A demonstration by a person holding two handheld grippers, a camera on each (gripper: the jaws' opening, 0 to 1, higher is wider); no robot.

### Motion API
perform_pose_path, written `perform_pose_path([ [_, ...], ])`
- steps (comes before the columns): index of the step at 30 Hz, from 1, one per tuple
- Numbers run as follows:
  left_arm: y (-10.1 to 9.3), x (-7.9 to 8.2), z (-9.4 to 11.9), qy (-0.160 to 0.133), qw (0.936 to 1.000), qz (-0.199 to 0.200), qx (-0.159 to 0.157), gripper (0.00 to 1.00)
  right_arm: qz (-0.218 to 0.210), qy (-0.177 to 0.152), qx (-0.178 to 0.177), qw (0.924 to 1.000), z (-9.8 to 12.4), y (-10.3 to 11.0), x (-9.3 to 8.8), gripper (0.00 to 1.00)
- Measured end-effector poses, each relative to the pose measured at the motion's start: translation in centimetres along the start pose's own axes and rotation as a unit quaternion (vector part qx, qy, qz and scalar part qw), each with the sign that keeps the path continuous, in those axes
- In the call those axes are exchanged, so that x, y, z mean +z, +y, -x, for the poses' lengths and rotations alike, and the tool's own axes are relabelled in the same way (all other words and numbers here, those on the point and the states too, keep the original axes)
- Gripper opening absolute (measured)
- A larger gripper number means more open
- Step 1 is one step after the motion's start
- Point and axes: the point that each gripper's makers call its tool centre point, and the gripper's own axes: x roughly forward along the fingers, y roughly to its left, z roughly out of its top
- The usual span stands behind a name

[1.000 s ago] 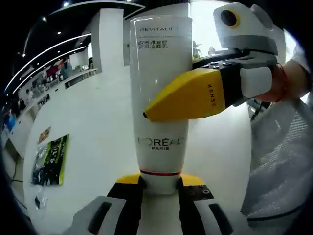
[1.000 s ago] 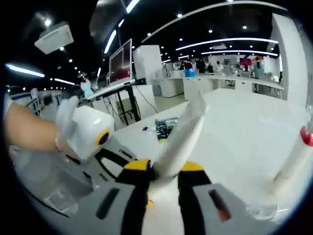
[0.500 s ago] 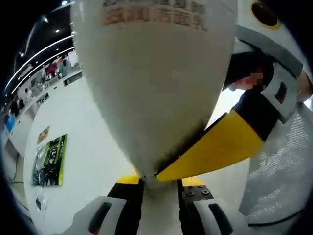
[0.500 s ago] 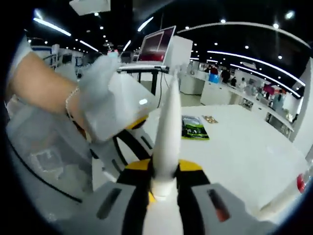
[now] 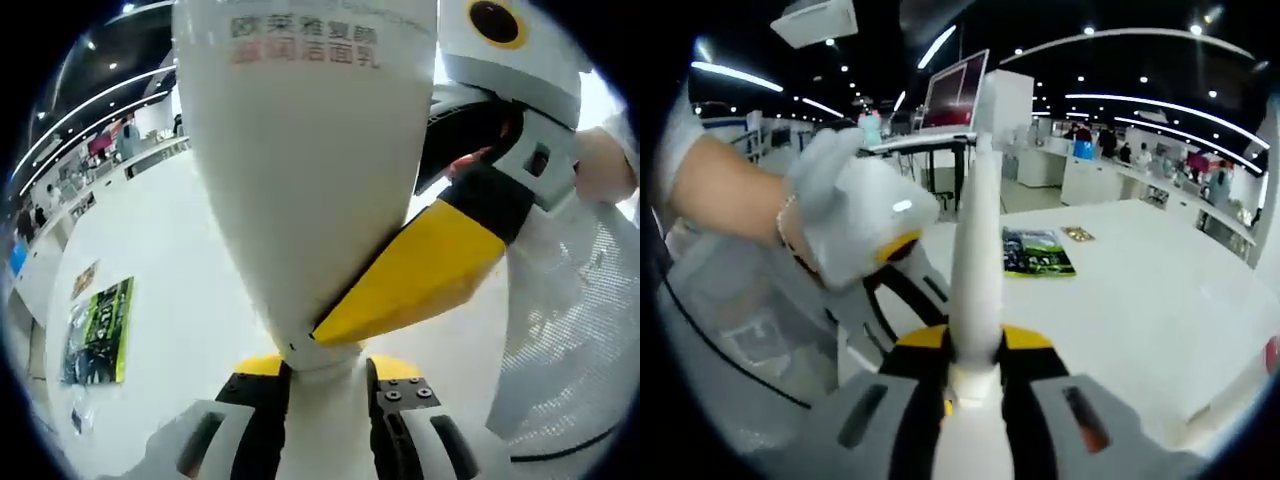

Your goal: Arrange the skincare products in the storage area until every visible bottle or jar stands upright without overlapping.

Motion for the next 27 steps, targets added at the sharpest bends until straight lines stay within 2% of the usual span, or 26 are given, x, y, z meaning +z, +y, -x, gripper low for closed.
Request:
perform_pose_path([
  [2, -0.4, 0.1, 0.0, 0.004, 0.9999, -0.001, -0.011, 0.41, 0.003, 0.004, 0.005, 1.0000, 0.3, 0.0, -0.1, 0.19],
  [4, -0.7, 0.2, 0.1, 0.008, 0.9995, 0.020, -0.024, 0.44, -0.001, 0.005, 0.018, 0.9998, 0.2, 0.2, -0.1, 0.20],
  [8, -0.5, 0.2, 0.3, 0.011, 0.9993, 0.028, -0.024, 0.39, -0.015, 0.004, 0.034, 0.9993, 0.4, 0.5, -0.6, 0.20],
  [12, -0.2, 1.8, 0.9, -0.025, 0.9994, 0.009, -0.021, 0.37, -0.006, 0.011, 0.037, 0.9992, 0.4, 0.7, -0.7, 0.20],
  [17, -0.1, 2.0, 1.0, -0.026, 0.9994, -0.016, -0.016, 0.37, 0.000, 0.012, 0.040, 0.9991, 0.3, 0.8, -1.0, 0.20],
  [22, 0.1, 2.0, 0.9, -0.025, 0.9996, -0.013, -0.006, 0.33, 0.002, 0.021, 0.042, 0.9989, 0.3, 0.9, -1.4, 0.21],
  [27, 0.0, 2.0, 0.8, -0.024, 0.9996, -0.013, -0.011, 0.33, 0.007, 0.027, 0.049, 0.9984, 0.1, 0.9, -1.8, 0.21],
])
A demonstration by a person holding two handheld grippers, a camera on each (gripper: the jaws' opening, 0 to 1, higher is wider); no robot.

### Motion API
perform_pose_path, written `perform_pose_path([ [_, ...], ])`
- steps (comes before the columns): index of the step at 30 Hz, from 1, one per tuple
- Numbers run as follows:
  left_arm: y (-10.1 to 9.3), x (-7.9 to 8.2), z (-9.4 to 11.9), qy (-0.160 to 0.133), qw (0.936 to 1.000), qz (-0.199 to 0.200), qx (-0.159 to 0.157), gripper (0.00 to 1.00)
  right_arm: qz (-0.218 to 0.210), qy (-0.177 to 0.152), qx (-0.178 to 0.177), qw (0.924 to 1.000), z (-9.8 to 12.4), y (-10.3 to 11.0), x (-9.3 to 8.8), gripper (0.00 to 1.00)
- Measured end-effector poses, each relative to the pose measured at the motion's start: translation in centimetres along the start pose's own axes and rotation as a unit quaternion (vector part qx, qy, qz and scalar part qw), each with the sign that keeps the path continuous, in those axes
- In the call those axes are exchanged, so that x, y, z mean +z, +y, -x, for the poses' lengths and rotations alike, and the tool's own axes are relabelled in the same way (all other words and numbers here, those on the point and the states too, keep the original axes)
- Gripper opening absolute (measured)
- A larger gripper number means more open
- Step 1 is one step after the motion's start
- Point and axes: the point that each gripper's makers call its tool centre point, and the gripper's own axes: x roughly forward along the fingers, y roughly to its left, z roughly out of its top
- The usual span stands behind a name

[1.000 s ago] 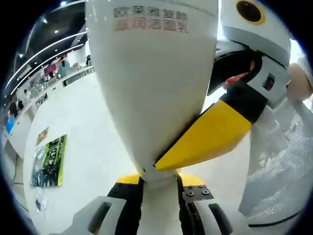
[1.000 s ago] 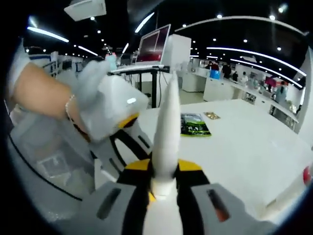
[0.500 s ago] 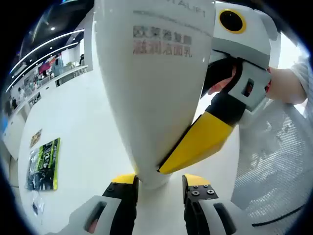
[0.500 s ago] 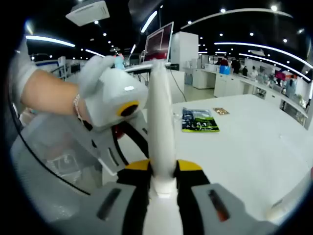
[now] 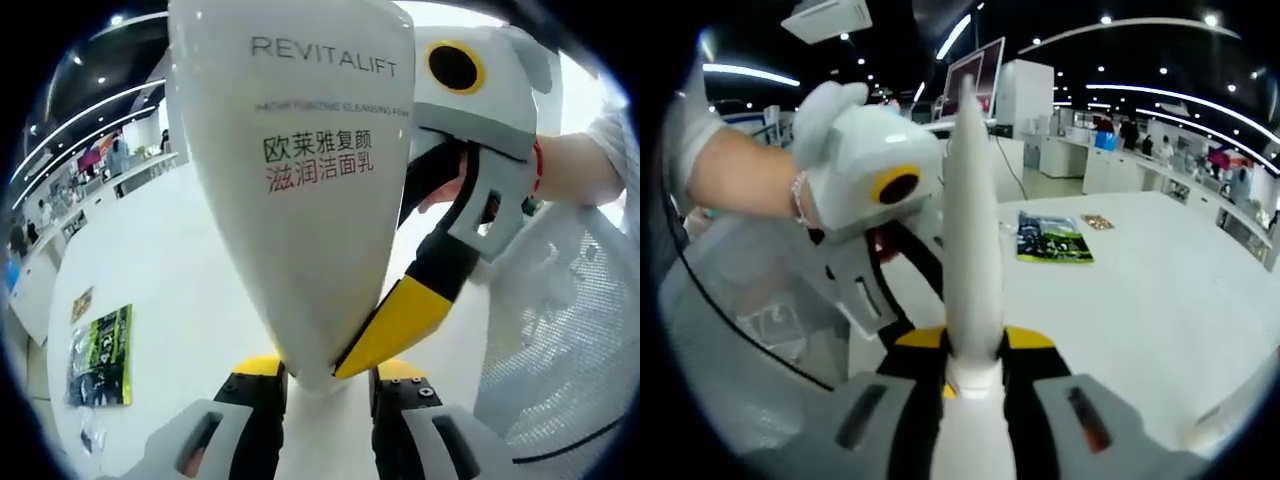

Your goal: Arrange the skincare products in the storage area until every visible bottle or jar stands upright without overlapping.

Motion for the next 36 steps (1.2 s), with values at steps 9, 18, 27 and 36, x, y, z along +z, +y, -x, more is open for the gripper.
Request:
perform_pose_path([
  [9, -0.3, 0.0, -0.3, 0.005, 0.9999, -0.015, -0.003, 0.33, -0.012, 0.022, 0.011, 0.9996, -0.2, 0.1, -1.2, 0.22],
  [18, -0.6, -0.3, -0.3, 0.023, 0.9985, -0.049, -0.003, 0.34, 0.012, 0.039, 0.015, 0.9991, -0.4, 0.1, -1.5, 0.22],
  [27, -0.6, -0.6, -0.2, 0.033, 0.9972, -0.067, 0.000, 0.33, 0.019, 0.054, 0.010, 0.9983, -0.6, 0.4, -1.7, 0.22],
  [36, -0.6, -0.6, -0.4, 0.037, 0.9960, -0.082, 0.000, 0.33, 0.016, 0.065, 0.008, 0.9978, -0.7, 0.4, -1.9, 0.22],
])
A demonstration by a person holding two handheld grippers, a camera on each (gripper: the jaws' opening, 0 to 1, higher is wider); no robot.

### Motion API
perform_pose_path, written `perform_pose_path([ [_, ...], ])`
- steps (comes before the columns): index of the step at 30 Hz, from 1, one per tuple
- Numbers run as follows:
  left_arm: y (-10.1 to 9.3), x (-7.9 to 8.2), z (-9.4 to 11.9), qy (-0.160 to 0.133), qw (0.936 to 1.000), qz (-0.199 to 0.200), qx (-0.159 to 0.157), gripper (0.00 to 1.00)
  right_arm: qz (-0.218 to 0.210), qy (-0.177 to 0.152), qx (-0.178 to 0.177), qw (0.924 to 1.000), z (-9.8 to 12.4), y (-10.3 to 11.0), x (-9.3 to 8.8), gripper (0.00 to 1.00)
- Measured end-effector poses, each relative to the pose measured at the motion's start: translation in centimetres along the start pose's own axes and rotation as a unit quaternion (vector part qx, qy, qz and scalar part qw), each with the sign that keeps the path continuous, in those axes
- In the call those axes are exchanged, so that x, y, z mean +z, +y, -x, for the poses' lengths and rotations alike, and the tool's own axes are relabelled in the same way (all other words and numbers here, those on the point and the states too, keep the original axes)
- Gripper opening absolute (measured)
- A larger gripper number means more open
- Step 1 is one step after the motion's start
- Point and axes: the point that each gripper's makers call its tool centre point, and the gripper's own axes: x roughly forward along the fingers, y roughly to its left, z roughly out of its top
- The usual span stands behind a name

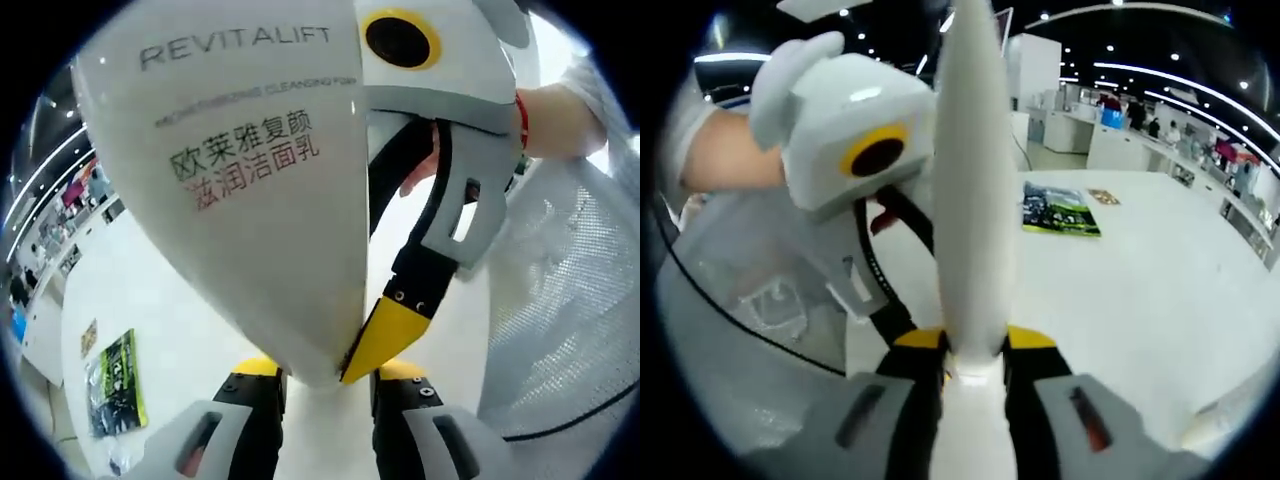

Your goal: Arrange the skincare products in the storage area until every visible bottle or jar stands upright without overlapping.

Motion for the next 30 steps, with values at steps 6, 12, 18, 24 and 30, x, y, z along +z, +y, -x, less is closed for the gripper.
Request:
perform_pose_path([
  [6, 0.0, -0.2, -0.1, 0.005, 1.0000, -0.004, 0.000, 0.33, 0.012, 0.017, -0.010, 0.9997, -0.1, 0.0, -0.1, 0.22],
  [12, 0.3, -0.4, -0.2, 0.006, 1.0000, 0.005, 0.004, 0.33, 0.012, 0.014, -0.007, 0.9998, 0.1, -0.2, -0.2, 0.22],
  [18, -1.0, 0.2, 0.0, 0.020, 0.9997, -0.014, 0.003, 0.34, 0.004, 0.011, -0.004, 0.9999, 0.2, -0.2, -0.3, 0.22],
  [24, -0.6, 0.0, 0.0, 0.019, 0.9998, -0.002, 0.001, 0.33, 0.009, 0.014, -0.003, 0.9999, 0.4, -0.1, -0.4, 0.22],
  [30, -0.4, -0.1, 0.0, 0.023, 0.9997, -0.007, 0.002, 0.34, 0.013, 0.015, -0.005, 0.9998, 0.4, -0.2, -0.4, 0.22],
])
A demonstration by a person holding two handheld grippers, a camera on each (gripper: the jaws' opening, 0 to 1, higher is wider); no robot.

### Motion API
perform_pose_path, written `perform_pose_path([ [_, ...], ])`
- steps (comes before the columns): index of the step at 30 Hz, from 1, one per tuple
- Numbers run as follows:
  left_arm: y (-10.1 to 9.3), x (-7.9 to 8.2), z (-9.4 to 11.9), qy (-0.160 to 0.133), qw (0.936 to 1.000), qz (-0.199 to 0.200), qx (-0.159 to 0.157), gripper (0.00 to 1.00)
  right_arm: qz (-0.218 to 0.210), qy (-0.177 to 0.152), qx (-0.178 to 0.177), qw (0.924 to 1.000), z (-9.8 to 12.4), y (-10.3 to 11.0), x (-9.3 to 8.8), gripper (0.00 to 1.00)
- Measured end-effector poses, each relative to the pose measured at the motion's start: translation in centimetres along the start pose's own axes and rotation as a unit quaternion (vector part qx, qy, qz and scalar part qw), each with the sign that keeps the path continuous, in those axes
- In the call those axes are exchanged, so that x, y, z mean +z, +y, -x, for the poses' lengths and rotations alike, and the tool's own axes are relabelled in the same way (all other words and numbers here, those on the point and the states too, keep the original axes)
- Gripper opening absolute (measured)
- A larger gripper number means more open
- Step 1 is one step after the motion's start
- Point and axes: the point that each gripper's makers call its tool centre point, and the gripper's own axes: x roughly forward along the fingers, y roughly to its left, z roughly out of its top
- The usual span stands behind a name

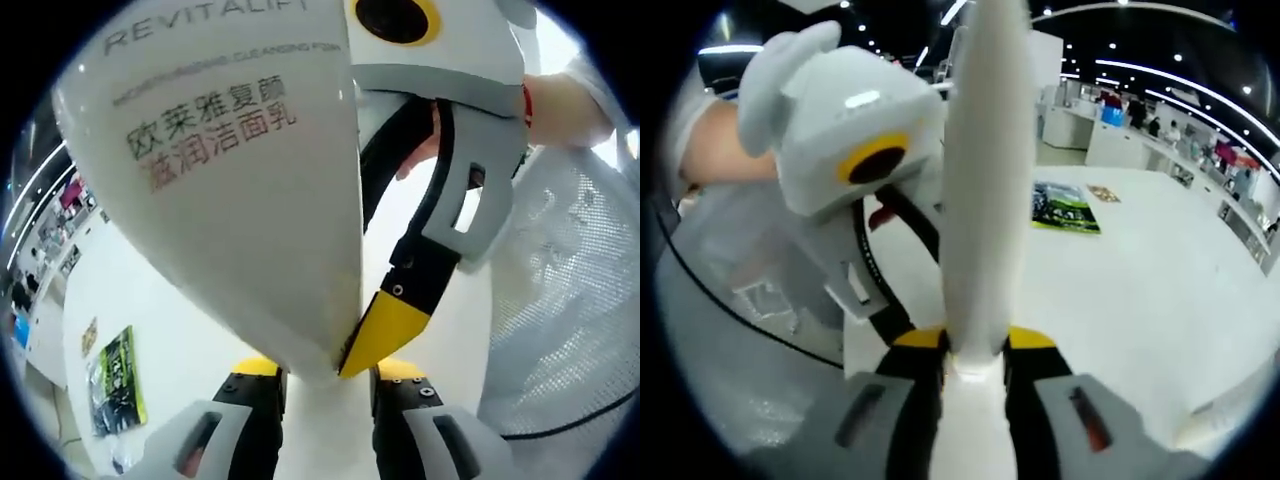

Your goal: Arrange the skincare products in the storage area until every visible bottle or jar stands upright without overlapping.

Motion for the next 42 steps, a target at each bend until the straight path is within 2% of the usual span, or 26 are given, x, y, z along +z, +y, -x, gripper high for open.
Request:
perform_pose_path([
  [7, 0.3, -0.1, -0.1, -0.003, 1.0000, 0.008, -0.003, 0.34, 0.002, 0.000, 0.006, 1.0000, 0.1, 0.1, -0.1, 0.22],
  [12, 0.9, 0.1, 0.1, -0.013, 0.9998, 0.017, -0.004, 0.36, 0.004, 0.000, 0.025, 0.9997, 0.4, 0.2, -0.3, 0.22],
  [17, -0.2, 0.7, -0.2, -0.030, 0.9992, 0.005, -0.024, 0.34, 0.003, -0.001, 0.050, 0.9987, 0.8, 0.6, -0.7, 0.21],
  [19, -1.2, 1.1, -0.3, -0.035, 0.9983, -0.004, -0.046, 0.34, 0.010, -0.001, 0.062, 0.9980, 0.9, 1.0, -0.9, 0.21],
  [27, -2.6, 0.7, -0.3, -0.036, 0.9968, -0.010, -0.071, 0.33, 0.055, 0.002, 0.106, 0.9929, 1.3, 2.6, -1.3, 0.22],
  [34, -2.8, 0.4, -0.8, -0.039, 0.9970, -0.004, -0.067, 0.32, 0.037, -0.011, 0.099, 0.9943, 1.4, 2.8, -1.3, 0.22],
  [39, -2.2, 0.3, -0.9, -0.039, 0.9980, -0.001, -0.050, 0.24, 0.037, -0.003, 0.080, 0.9961, 2.1, 2.5, -1.2, 0.27],
  [40, -2.1, 0.4, -1.1, -0.043, 0.9976, 0.021, -0.050, 0.24, 0.001, -0.024, 0.056, 0.9982, 2.6, 1.8, -0.4, 0.27],
  [42, -1.8, 0.5, -1.1, -0.048, 0.9978, 0.017, -0.043, 0.24, -0.030, -0.022, 0.042, 0.9984, 3.0, 1.4, -0.6, 0.27],
])
